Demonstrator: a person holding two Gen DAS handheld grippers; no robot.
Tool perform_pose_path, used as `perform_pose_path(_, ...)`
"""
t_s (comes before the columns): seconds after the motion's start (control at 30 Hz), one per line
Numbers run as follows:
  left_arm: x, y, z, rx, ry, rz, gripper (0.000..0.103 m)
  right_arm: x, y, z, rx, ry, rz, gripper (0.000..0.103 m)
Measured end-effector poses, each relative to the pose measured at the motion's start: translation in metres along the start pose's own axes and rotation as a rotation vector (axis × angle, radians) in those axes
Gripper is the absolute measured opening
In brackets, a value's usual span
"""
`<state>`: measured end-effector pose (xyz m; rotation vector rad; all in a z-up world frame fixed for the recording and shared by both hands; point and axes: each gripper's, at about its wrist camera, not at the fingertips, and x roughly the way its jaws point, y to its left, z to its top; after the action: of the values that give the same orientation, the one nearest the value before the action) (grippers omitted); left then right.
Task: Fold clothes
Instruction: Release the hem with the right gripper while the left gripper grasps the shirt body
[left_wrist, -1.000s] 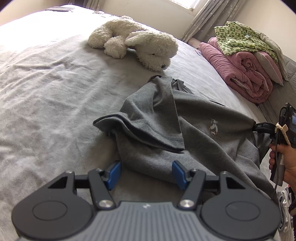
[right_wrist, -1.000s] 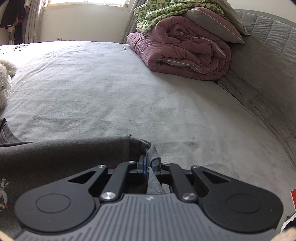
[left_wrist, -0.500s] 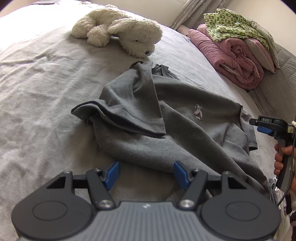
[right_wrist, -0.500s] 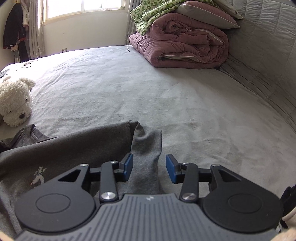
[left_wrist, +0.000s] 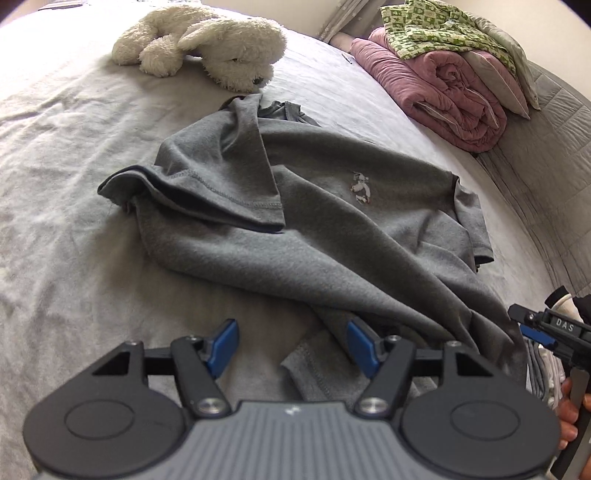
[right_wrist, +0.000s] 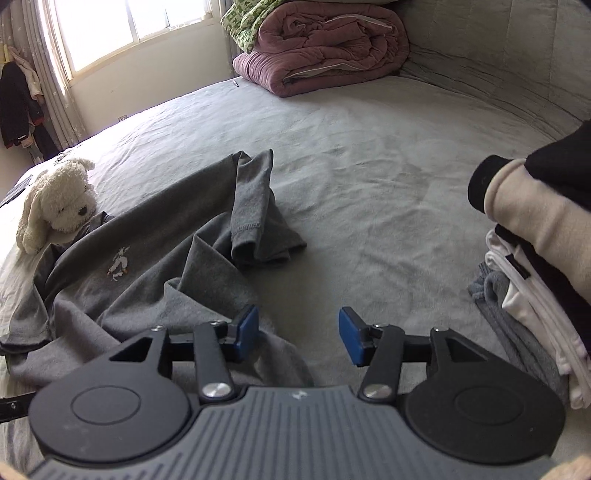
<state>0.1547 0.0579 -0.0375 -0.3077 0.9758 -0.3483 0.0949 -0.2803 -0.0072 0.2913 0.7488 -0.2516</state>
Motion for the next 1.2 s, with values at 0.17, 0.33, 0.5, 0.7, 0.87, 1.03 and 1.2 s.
perform_pose_path(0.17, 0.000, -0.007, -0.007, 0.037, 0.004, -0.008, 0.066, -0.018, 0.003, -0.017, -0.061, 0.046, 0.094, 0.056)
perform_pose_path(0.33, 0.005, -0.010, -0.010, 0.013, -0.015, -0.039, 0.063, -0.026, 0.004, -0.028, -0.126, 0.103, 0.184, 0.059)
perform_pose_path(0.5, 0.011, -0.017, -0.015, 0.007, -0.068, -0.012, 0.044, -0.027, -0.011, -0.036, -0.156, 0.160, 0.185, 0.059)
perform_pose_path(0.7, 0.009, -0.029, -0.032, 0.043, -0.125, 0.099, 0.005, -0.021, -0.028, -0.048, -0.143, 0.251, 0.230, 0.059)
perform_pose_path(0.87, -0.008, -0.033, -0.039, 0.012, -0.136, 0.154, 0.004, -0.024, -0.036, -0.050, -0.128, 0.255, 0.242, 0.059)
perform_pose_path(1.03, -0.042, -0.026, -0.051, -0.061, -0.121, 0.186, 0.003, -0.034, -0.045, -0.053, -0.099, 0.256, 0.252, 0.059)
perform_pose_path(1.2, -0.080, -0.022, -0.070, -0.088, -0.132, 0.174, 0.003, -0.053, -0.053, -0.064, -0.079, 0.244, 0.262, 0.059)
